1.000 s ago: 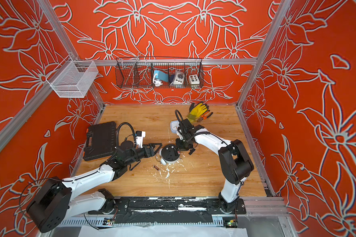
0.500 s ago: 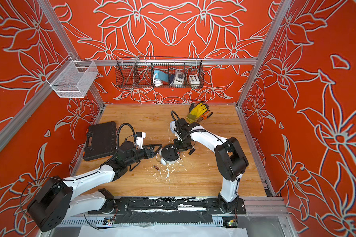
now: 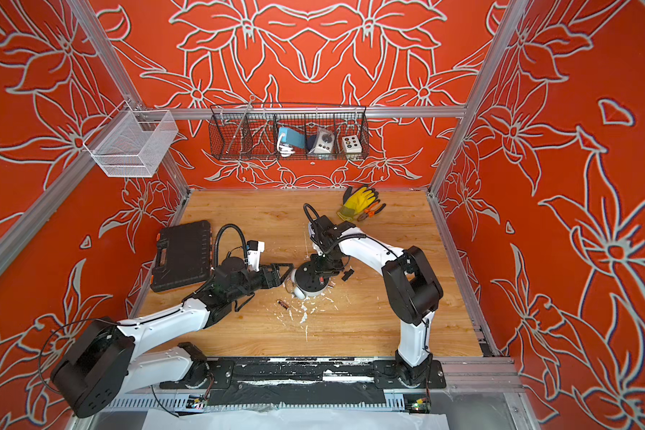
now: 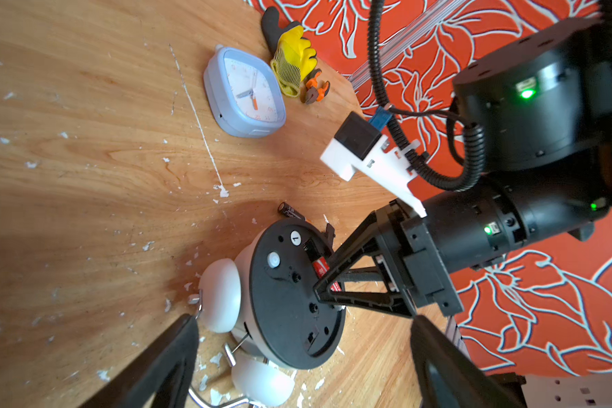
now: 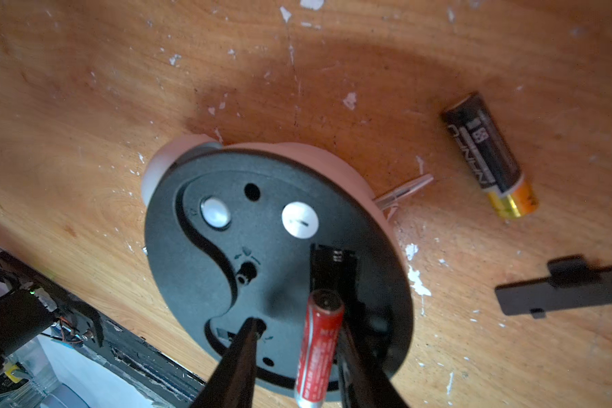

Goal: Insert the battery into the alarm
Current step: Install the battery in the alarm.

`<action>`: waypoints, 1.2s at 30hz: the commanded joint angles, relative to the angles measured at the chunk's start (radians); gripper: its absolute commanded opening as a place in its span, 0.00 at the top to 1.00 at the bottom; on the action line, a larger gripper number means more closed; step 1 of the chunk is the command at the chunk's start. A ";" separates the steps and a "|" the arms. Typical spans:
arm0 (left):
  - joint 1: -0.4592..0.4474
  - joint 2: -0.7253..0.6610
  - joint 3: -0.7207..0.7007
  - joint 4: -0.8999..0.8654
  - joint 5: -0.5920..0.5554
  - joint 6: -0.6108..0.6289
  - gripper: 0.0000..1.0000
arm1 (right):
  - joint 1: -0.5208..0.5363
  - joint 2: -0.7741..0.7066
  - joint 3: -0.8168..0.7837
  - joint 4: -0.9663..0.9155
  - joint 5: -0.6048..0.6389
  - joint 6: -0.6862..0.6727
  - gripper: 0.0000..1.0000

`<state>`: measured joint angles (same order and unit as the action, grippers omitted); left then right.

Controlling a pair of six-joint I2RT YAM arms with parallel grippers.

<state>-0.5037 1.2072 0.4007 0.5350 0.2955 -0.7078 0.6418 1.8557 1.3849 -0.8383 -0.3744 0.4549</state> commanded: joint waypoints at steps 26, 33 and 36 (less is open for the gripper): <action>0.027 0.336 0.134 -0.169 0.115 -0.097 0.63 | 0.000 -0.302 -0.227 0.168 0.098 -0.001 0.76; 0.027 0.314 0.111 -0.204 0.079 -0.097 0.71 | -0.001 -0.292 -0.228 0.177 0.094 -0.007 0.77; 0.027 0.296 0.100 -0.211 0.064 -0.098 0.71 | -0.001 -0.287 -0.228 0.179 0.089 -0.009 0.77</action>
<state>-0.4824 1.5295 0.5163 0.3496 0.3794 -0.8074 0.6418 1.5639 1.1728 -0.6716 -0.3046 0.4549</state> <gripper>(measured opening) 0.294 0.228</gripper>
